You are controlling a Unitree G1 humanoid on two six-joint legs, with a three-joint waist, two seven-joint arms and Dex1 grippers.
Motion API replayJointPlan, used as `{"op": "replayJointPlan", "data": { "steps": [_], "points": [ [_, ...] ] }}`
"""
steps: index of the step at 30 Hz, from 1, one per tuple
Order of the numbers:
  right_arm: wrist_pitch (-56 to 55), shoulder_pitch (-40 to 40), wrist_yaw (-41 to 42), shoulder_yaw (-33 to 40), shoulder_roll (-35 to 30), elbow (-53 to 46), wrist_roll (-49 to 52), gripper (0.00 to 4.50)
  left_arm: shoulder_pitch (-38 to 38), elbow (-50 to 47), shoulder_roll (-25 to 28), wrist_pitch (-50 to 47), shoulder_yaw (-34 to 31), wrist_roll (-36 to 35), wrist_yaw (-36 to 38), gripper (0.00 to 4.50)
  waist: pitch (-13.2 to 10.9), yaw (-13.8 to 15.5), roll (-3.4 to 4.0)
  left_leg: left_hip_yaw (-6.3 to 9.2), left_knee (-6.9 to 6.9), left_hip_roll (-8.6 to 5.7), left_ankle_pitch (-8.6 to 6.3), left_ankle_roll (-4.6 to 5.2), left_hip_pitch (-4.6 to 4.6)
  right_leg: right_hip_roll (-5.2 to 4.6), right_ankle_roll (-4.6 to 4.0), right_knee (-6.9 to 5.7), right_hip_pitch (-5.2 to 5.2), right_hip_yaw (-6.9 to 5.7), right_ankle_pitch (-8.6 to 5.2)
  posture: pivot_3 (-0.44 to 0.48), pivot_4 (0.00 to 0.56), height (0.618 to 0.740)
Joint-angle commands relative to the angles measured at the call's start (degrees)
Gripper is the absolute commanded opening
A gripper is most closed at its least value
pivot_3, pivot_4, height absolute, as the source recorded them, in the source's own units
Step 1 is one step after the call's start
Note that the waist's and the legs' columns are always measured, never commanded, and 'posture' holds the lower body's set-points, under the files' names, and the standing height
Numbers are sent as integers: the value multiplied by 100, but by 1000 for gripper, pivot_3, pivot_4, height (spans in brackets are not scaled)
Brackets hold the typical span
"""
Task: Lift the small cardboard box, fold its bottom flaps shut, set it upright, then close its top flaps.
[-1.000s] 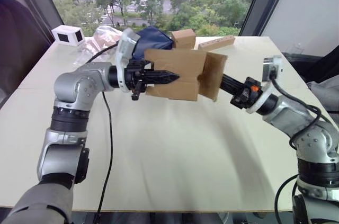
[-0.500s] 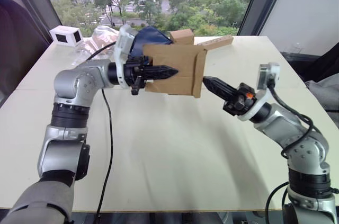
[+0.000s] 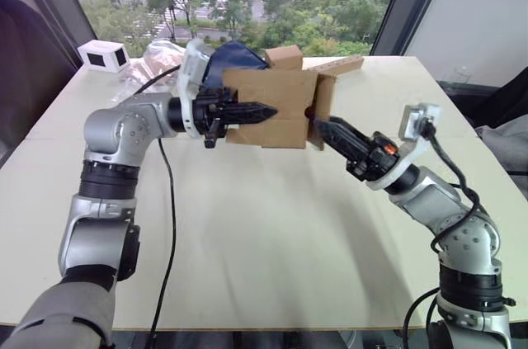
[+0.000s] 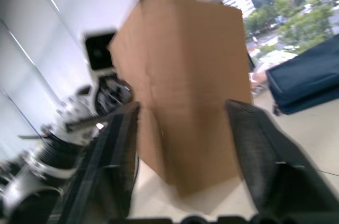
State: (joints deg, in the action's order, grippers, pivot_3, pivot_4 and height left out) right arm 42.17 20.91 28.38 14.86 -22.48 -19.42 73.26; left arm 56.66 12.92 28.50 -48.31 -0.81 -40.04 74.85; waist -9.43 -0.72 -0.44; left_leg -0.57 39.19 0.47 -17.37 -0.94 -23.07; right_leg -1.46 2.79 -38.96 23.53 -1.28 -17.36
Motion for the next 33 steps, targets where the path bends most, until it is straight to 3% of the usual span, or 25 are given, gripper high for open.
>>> {"op": "replayJointPlan", "data": {
  "steps": [1, 12, 15, 17, 18, 33],
  "points": [
    [-13, 54, -69, 167, 122, -39, 480, 2605, 162, -106, 6, 3, -80, -99, 16, 0, 0, 4, 0, 0, 0, 0, 0, 0, 0, 0, 0, 0, 0, 0, 0, 0, 150, 740],
    [-196, -102, -305, 42, 449, -2, 370, 2605, 183, -106, -1, -16, -96, -114, 2, 0, 0, 6, 0, 0, 0, -1, 0, 0, -1, -1, 0, 0, 0, 0, 0, 0, 150, 740],
    [-259, -101, -326, 57, 505, 63, 324, 1843, 185, -97, -8, -3, -99, -115, 5, 0, 0, 6, 0, 0, 0, -1, 0, 0, 0, -1, 0, 0, 0, 0, 0, 0, 150, 740],
    [-261, -120, -323, 62, 535, 71, 362, 974, 174, -106, -13, 0, -103, -117, 0, 0, 0, 6, 0, 0, 0, -1, 0, 0, 0, 0, 0, 0, 0, 0, 0, 0, 150, 740],
    [-271, -120, -329, 61, 553, 70, 363, 758, 170, -109, -16, -3, -108, -122, -5, 0, 0, 5, 0, 0, 0, -1, 0, 0, 0, 0, 0, 0, 0, 0, 0, 0, 150, 740],
    [-446, -43, -463, -172, 868, -51, 178, 758, 112, -143, -162, 43, -138, -143, -144, 0, 0, 5, 0, 0, 0, -1, 0, 0, 0, -1, 0, 0, 0, 0, 0, 0, 150, 740]
  ]
}}
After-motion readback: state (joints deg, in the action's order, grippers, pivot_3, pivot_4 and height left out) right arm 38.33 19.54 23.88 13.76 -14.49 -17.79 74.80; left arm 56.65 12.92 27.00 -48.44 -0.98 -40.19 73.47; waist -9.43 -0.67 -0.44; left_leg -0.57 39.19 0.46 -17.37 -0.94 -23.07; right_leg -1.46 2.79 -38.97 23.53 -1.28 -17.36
